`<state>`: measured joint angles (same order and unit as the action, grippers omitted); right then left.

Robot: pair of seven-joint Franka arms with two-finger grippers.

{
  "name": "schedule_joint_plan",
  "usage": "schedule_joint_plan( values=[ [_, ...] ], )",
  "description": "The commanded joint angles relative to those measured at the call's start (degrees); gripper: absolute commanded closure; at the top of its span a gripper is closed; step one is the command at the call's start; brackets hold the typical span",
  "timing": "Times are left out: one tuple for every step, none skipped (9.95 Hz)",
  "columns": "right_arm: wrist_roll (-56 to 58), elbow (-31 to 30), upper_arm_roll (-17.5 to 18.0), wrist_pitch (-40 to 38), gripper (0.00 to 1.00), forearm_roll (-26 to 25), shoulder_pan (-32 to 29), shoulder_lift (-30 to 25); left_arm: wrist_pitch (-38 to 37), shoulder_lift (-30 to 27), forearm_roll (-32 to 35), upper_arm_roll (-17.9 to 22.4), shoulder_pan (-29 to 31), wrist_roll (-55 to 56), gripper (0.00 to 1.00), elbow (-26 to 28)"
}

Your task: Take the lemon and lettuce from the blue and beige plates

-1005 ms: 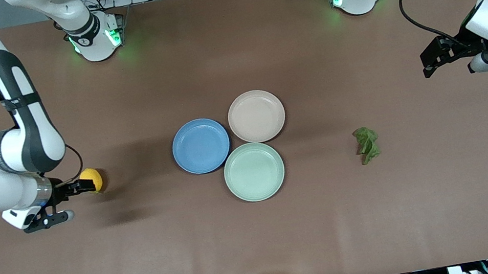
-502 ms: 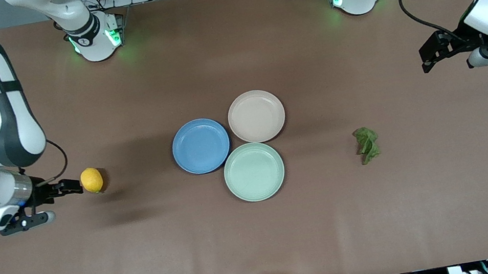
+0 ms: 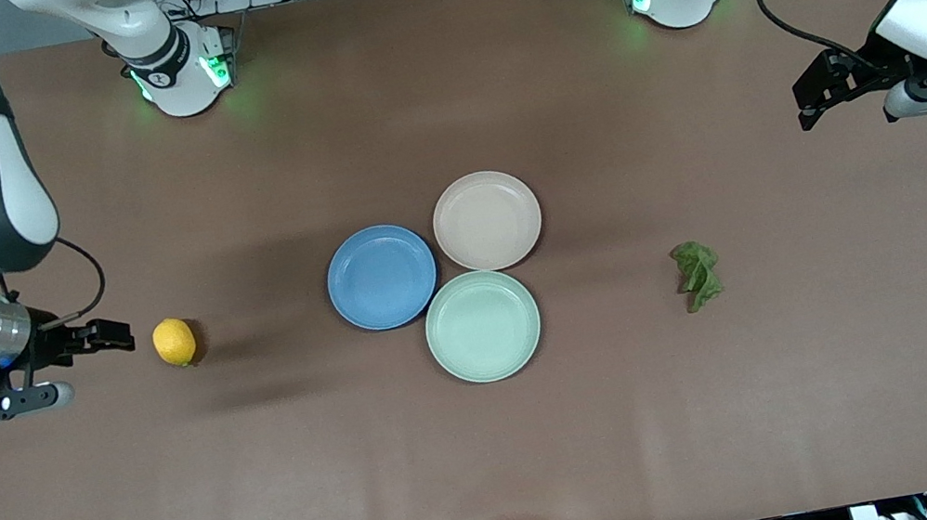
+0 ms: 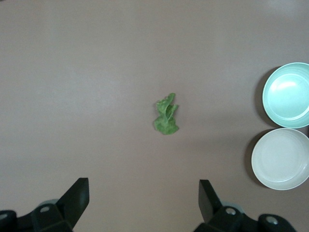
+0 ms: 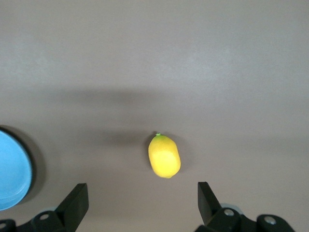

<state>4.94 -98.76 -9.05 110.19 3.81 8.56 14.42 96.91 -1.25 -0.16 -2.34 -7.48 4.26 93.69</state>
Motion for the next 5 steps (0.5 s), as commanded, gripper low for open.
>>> schedule_joint_plan(
  values=[
    [-1.34,-1.26,3.33,-1.38,0.00,-1.70,-2.49,-4.39,-0.58,-0.86,-0.28,-0.12,0.45,-2.67,0.00,0.70],
    [-1.34,-0.74,3.34,-2.95,0.00,-1.79,-2.23,-5.36,-1.36,-0.77,-0.28,-0.12,0.45,-2.68,0.00,0.70],
    [-1.25,-0.21,3.51,-4.27,0.00,-1.79,-2.23,-6.59,-1.80,-0.77,-0.37,-0.12,0.54,-2.68,0.00,0.70],
    [-1.34,1.27,4.47,-6.72,0.00,-1.79,-2.84,-7.03,-1.81,-0.77,-0.37,-0.03,0.54,-2.68,0.00,0.70],
    [-1.34,4.16,4.74,-10.22,0.00,-1.88,-3.54,-6.95,-1.81,-0.68,-0.37,-0.03,0.63,-2.68,0.00,0.70]
  ],
)
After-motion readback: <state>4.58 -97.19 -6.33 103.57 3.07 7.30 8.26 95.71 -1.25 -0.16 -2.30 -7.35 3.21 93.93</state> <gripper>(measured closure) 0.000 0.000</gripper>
